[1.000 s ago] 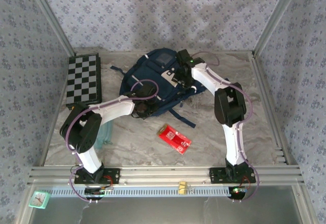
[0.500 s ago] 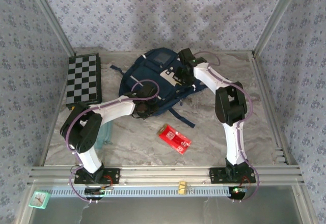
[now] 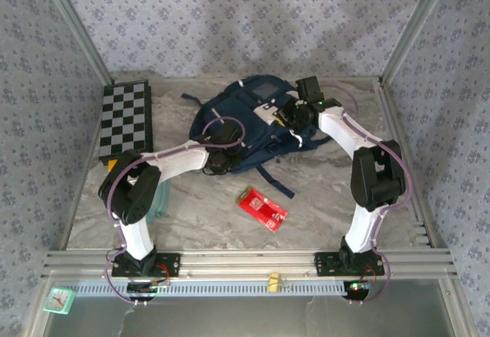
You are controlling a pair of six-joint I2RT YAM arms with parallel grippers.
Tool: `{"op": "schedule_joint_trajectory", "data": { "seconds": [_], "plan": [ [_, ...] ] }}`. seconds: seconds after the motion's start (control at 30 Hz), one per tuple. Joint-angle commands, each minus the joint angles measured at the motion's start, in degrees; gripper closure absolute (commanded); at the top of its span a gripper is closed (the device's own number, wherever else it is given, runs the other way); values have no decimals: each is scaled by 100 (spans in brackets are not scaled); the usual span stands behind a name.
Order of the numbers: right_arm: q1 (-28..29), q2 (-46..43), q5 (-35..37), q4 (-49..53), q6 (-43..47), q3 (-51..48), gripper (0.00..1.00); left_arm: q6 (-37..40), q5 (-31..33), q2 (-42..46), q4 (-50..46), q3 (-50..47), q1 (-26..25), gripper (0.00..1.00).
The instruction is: Pack the student bag
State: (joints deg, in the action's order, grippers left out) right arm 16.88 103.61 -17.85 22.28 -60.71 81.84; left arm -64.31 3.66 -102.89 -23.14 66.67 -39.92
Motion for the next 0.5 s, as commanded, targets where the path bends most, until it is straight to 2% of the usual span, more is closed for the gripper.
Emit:
{"op": "schedule_joint_trajectory", "data": {
  "seconds": [0.0, 0.1, 0.17, 0.27, 0.37, 0.47],
  "plan": [
    [-122, -812, -34, -1278, -602, -207, 100, 424, 548, -223, -251, 204, 182, 65],
    [-125, -931, 101, -1376, -722, -405, 100, 853, 541, -113, -148, 405, 269, 61],
    [-147, -985, 71, -1457, -816, -516, 100, 1134, 300, 156, 4, 419, 303, 58],
    [-94, -1152, 288, -1509, -877, -679, 100, 1155, 145, 681, 35, 355, 233, 52],
    [-28, -1304, 465, -1530, -1011, -818, 100, 860, -14, 914, -183, 449, -18, 49],
    [-20, -1367, 393, -1682, -1275, -993, 100, 770, -27, 890, 154, 521, -550, 49]
  ]
}}
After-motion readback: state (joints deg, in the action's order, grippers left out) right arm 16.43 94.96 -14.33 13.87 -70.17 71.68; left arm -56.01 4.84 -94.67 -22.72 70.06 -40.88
